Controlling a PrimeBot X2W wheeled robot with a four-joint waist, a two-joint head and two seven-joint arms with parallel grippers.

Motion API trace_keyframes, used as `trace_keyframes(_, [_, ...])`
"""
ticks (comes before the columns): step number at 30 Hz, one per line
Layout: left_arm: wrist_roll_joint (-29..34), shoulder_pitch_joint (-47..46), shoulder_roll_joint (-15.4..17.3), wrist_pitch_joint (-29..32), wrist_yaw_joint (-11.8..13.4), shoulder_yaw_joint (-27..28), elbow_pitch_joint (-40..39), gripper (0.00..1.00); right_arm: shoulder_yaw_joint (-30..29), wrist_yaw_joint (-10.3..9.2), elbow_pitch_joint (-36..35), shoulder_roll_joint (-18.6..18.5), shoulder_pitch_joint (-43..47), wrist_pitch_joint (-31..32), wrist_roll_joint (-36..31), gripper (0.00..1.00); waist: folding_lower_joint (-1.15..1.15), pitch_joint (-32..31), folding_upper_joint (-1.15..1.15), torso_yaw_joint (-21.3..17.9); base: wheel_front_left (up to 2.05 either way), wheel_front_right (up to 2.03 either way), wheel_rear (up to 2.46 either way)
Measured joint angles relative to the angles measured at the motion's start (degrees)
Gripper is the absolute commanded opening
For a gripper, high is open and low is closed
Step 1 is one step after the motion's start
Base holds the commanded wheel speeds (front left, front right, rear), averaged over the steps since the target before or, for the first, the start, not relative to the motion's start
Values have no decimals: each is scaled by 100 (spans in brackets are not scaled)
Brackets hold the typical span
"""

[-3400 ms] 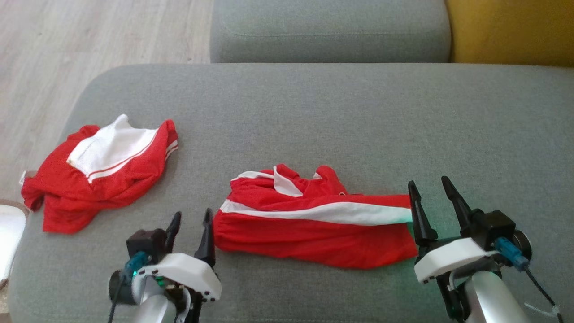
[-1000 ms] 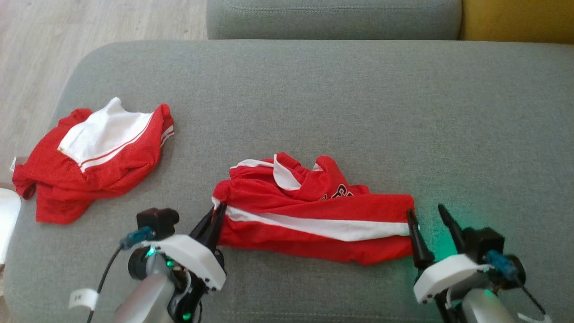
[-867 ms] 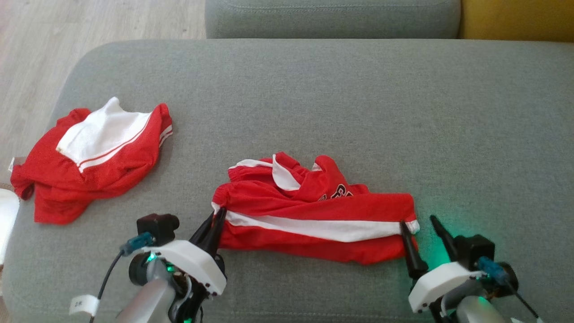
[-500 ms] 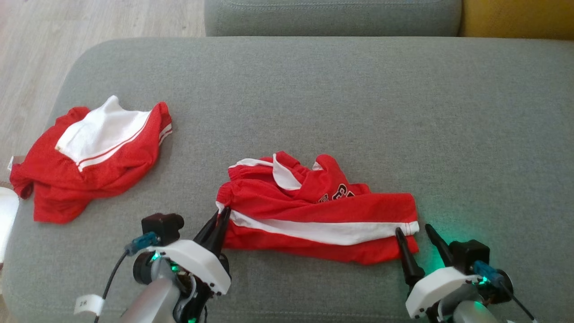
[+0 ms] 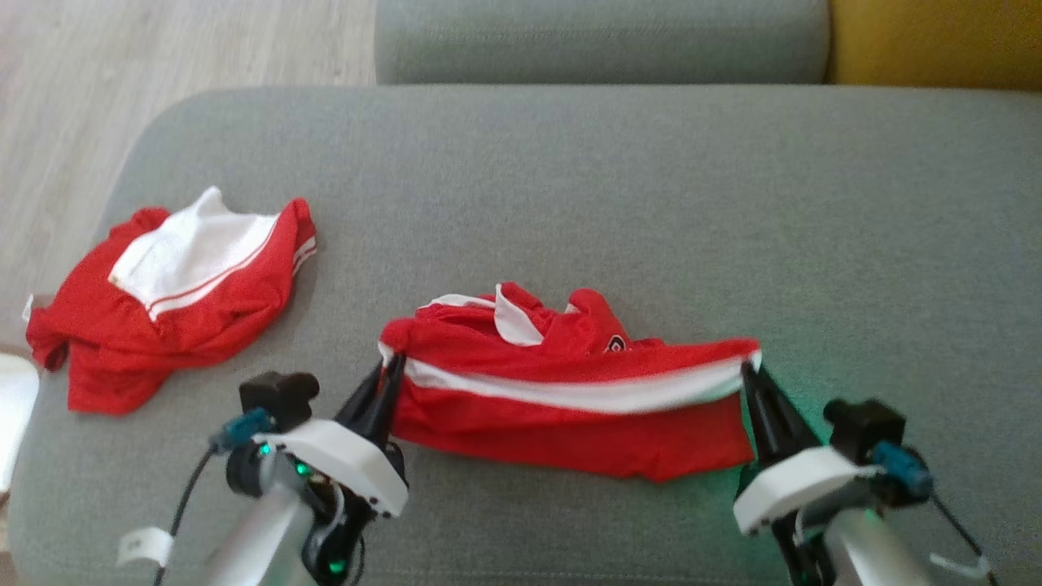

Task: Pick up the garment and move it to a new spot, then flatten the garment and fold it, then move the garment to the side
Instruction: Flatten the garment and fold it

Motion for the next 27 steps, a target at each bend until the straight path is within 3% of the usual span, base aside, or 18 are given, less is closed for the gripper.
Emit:
trace_keyframes(7, [498,-343,475,1,-8,277,-633,0,-10,0,-882,-1,-476,1,174,0,0,-318,0,-66,0,0,0])
trace_keyframes(15, [777,-2275,959,559,8,387,-1232,0,-121,0,-1673,-238,-2153,347,229,0,0,17,0,69,0,0,0])
trace_keyframes(20, [1259,-3036,1098,842,145,297,-1063,0,-25,0,-1505,-485,-3140,401,141,0,0,302,0,130,0,0,0])
trace_keyframes(27, [1354,-4414,767,546,397,424,-319,0,-157,0,-232,-545,-4943,170,-339,0,0,1003,0,181,0,0,0])
